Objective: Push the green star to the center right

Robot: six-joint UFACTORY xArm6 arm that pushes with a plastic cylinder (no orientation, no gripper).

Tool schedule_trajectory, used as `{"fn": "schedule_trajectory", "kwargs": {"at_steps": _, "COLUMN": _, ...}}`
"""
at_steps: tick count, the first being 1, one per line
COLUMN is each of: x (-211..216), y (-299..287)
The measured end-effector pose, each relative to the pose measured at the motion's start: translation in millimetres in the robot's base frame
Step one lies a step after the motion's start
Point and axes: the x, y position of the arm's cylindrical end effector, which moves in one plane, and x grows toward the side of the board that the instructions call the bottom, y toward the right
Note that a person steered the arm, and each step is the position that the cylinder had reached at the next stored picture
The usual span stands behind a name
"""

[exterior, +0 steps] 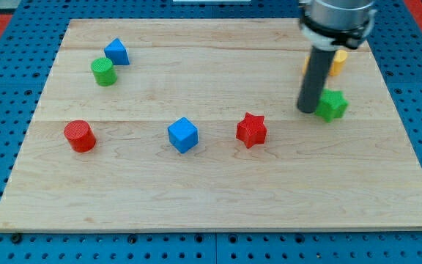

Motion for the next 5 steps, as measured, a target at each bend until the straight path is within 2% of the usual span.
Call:
{"fn": "schedule_trajectory", "kwargs": {"at_steps": 1, "x": 0, "y": 11}}
{"fn": "schedule_trajectory", "kwargs": {"at_steps": 2, "x": 13, "y": -3}}
{"fn": "schedule_trajectory", "kwargs": {"at_steps": 3, "x": 42, "y": -3}}
{"fn": "schedule_trajectory", "kwargs": {"at_steps": 4, "x": 40, "y": 17}}
{"fn": "schedule_trajectory", "kwargs": {"at_steps": 5, "x": 12, "y": 52}}
